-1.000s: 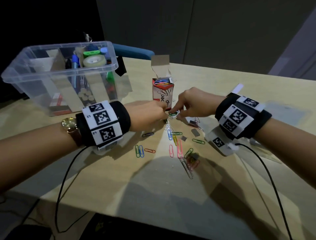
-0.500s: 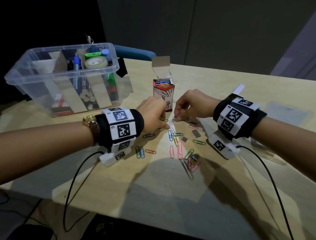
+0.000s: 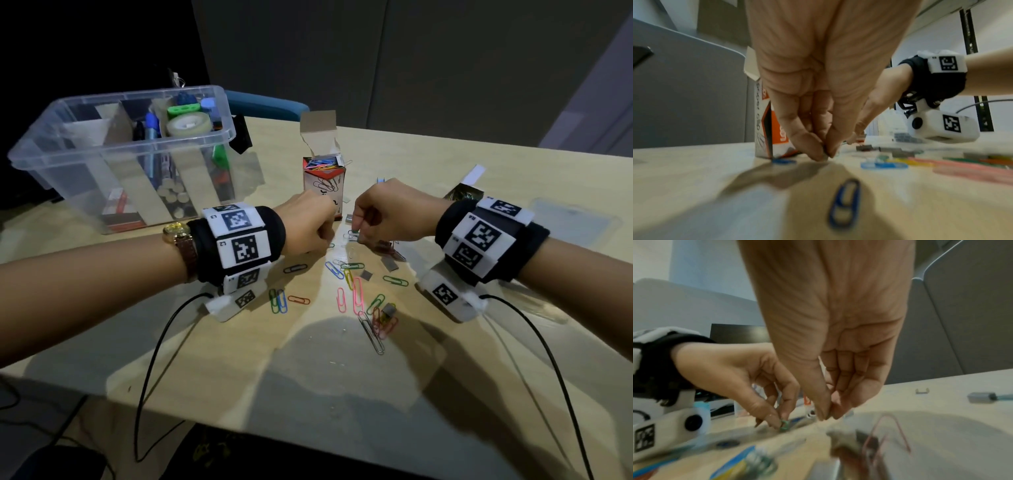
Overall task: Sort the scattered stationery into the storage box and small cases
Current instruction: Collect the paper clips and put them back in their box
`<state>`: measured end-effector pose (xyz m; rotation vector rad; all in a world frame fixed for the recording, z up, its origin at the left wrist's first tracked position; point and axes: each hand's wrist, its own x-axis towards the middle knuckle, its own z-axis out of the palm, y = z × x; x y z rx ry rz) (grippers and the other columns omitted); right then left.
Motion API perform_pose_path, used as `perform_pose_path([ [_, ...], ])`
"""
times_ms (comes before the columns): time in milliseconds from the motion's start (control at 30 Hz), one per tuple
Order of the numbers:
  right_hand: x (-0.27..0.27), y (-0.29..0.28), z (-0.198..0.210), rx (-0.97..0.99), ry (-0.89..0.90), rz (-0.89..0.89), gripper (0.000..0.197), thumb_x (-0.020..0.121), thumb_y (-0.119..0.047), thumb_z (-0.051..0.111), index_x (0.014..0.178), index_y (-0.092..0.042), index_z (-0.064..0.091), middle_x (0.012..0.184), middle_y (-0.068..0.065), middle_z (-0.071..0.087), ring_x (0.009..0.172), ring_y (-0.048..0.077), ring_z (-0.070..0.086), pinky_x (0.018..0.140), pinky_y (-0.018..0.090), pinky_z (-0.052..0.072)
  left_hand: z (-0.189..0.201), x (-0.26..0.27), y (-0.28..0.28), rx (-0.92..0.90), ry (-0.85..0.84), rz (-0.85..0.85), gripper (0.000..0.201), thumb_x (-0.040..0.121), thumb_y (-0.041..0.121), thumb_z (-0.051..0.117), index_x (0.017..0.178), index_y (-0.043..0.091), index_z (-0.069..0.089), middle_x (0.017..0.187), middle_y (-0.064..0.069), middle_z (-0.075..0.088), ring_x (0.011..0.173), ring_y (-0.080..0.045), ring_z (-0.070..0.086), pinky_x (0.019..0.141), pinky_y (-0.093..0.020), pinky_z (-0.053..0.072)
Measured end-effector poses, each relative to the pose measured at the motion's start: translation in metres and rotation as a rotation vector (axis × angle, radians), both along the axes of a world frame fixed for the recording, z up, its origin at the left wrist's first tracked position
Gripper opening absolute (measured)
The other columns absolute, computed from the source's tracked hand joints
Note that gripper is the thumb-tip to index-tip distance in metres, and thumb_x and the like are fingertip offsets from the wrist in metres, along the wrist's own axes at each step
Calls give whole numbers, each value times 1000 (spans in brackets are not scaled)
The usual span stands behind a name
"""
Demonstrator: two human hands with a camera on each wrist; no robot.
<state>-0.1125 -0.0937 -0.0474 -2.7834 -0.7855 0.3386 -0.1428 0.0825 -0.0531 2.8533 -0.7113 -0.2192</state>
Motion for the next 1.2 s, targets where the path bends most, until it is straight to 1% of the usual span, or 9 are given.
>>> perform_pose_path([
  [100, 5, -13, 21, 131, -88, -32, 13, 83, -7, 69, 83, -20, 70, 71, -15, 67, 61, -10, 59, 62, 4, 43, 27, 4, 13, -139, -159, -24, 6, 86, 9, 67, 84, 6, 72, 81, -4, 67, 76, -17, 61, 70, -28, 49],
  [167, 8, -20, 38, 207, -142, -61, 10, 82, -9, 73, 83, -18, 72, 75, -9, 71, 66, -6, 63, 66, 7, 49, 51, 15, 22, -327, -306, 20, 2, 87, 13, 70, 87, 14, 71, 83, 2, 67, 75, -9, 62, 69, -20, 48],
  [233, 11, -22, 50, 237, -193, -73, 9, 82, -11, 75, 85, -19, 72, 77, -8, 72, 67, -5, 63, 65, 3, 46, 65, 28, 24, -360, -380, 70, 2, 85, 18, 72, 87, 18, 72, 82, 7, 66, 76, -7, 62, 72, -24, 51],
  [367, 13, -18, 63, 274, -252, -89, 11, 82, -12, 75, 83, -22, 71, 78, -9, 72, 69, -6, 64, 75, 14, 53, 59, 47, 16, -116, -362, 133, 5, 85, 24, 73, 89, 23, 75, 87, 6, 68, 86, -13, 62, 73, -32, 50],
  [567, 19, -8, 67, 323, -285, -115, 12, 78, -18, 80, 77, -27, 72, 75, -10, 72, 73, 0, 67, 80, 36, 58, 52, 53, 13, -88, -376, 87, 12, 88, 30, 69, 97, 29, 76, 100, 7, 70, 96, -16, 60, 73, -33, 47],
  [767, 28, 25, 62, 333, -257, -122, 15, 79, -20, 80, 74, -31, 71, 76, -13, 71, 77, 2, 68, 80, 36, 58, 55, 53, 41, -378, -353, 157, 16, 88, 22, 69, 103, 20, 75, 103, 3, 72, 96, -10, 62, 90, -37, 51],
  [967, 35, 46, 61, 145, -313, -185, 5, 83, -24, 75, 86, -28, 74, 82, -13, 67, 86, 10, 65, 72, 28, 51, 48, 50, 55, -349, -150, 142, 49, 73, 31, 80, 118, 15, 68, 113, 2, 68, 99, -11, 62, 68, -17, 48],
  [1100, 29, 51, 63, 26, -394, -167, 4, 85, -26, 72, 88, -27, 74, 87, -9, 67, 87, 15, 64, 68, 29, 46, 44, 49, 48, -385, -55, 85, 46, 76, 26, 79, 119, 17, 68, 109, 4, 69, 92, -10, 66, 63, -32, 60],
  [1200, 24, 50, 68, -77, -444, -142, 5, 86, -26, 70, 90, -27, 72, 89, -5, 67, 86, 17, 63, 66, 28, 44, 41, 51, 43, -379, -78, 88, 42, 77, 26, 78, 117, 18, 70, 106, 4, 71, 86, -11, 68, 61, -31, 59],
])
